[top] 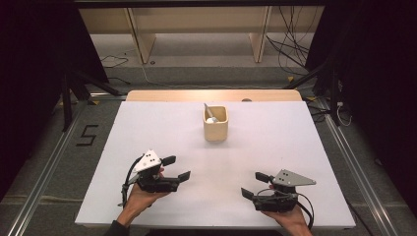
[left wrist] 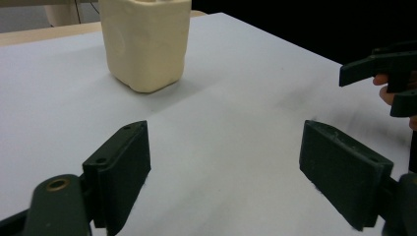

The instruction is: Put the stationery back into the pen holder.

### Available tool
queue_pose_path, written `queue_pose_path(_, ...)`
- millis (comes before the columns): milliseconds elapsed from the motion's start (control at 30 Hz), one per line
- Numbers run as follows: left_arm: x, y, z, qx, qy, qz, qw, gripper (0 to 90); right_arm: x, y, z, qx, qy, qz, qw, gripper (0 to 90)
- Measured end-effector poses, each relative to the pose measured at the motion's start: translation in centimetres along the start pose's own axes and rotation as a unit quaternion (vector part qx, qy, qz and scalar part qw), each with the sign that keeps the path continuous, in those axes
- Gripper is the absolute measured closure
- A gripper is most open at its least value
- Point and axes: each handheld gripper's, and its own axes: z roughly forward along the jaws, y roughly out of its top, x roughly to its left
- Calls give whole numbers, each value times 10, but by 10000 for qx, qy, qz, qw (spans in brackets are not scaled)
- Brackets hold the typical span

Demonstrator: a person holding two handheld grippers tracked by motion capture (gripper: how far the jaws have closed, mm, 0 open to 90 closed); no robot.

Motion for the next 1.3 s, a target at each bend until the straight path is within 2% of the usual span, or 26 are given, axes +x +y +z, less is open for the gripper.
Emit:
queue_pose_path(300, 1, -19, -3, 130, 69, -74, 9999, 192, 0, 0, -1, 10, -14, -1, 10000, 218)
queue_pose_path(400, 1, -24, -5, 172, 107, -53, 9998, 192, 0, -1, -1, 24, -36, 7, 10000, 218)
queue_pose_path(800, 3, -43, -17, 289, 195, -177, 9992, 192, -1, -3, -2, 55, -118, 1, 9999, 218)
queue_pose_path(1300, 4, -46, -18, 273, 186, -231, 9992, 192, -3, -4, -3, 45, -165, 6, 9999, 218)
